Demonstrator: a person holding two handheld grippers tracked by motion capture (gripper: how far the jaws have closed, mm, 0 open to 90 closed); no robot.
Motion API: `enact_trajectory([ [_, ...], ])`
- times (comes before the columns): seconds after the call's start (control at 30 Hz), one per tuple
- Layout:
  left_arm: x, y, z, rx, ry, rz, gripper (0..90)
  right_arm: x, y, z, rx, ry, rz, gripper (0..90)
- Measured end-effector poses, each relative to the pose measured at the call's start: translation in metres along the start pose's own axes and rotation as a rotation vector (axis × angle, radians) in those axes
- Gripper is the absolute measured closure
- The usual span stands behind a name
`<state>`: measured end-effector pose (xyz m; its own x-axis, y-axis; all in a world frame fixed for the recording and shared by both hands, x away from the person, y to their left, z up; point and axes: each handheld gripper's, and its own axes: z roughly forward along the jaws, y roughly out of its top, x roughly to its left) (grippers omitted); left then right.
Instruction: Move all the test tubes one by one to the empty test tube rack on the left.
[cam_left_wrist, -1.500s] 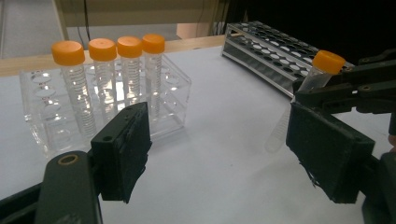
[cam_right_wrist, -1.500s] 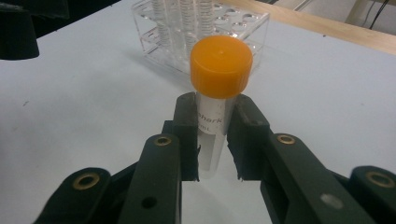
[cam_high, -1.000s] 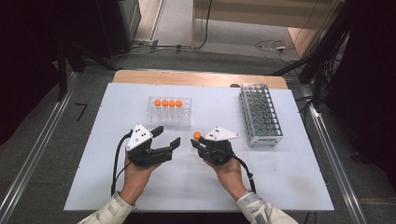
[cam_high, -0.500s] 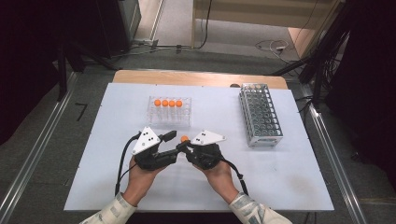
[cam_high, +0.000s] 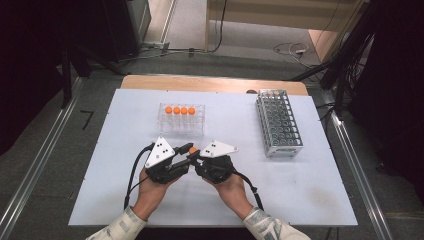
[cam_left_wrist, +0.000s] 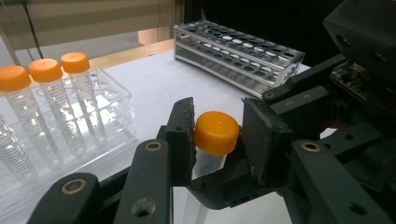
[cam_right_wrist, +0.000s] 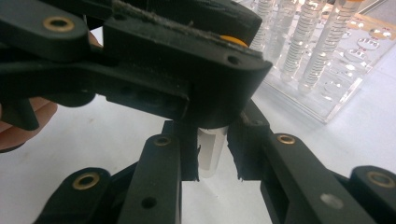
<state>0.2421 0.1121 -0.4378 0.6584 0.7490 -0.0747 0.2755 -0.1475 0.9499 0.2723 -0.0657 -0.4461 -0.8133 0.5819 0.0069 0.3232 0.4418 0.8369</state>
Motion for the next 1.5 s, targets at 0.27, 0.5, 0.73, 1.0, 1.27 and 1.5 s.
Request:
enact_trajectory([
  [0.27,0.0,-0.001,0.0,0.005,0.014,0.008,69.0,0.0,-0.001,0.001,0.005,0.004,0.002,72.0],
  [0.5,0.002,0.0,-0.001,0.003,0.016,0.0,70.1,0.0,-0.001,0.0,0.008,0.016,0.005,58.1],
  [0.73,0.014,0.003,-0.007,-0.015,0.048,-0.032,70.2,-0.01,-0.003,-0.009,0.003,0.02,0.03,28.9],
  [1.0,0.03,0.008,-0.014,-0.034,0.103,-0.072,70.2,-0.037,-0.016,-0.03,-0.011,-0.033,0.069,22.5],
  [1.27,0.047,0.015,-0.02,-0.056,0.156,-0.092,70.3,-0.057,-0.028,-0.051,-0.012,-0.086,0.106,21.2],
  [1.5,0.062,0.026,-0.023,-0.059,0.203,-0.106,70.3,-0.071,-0.038,-0.07,-0.015,-0.128,0.126,21.3],
])
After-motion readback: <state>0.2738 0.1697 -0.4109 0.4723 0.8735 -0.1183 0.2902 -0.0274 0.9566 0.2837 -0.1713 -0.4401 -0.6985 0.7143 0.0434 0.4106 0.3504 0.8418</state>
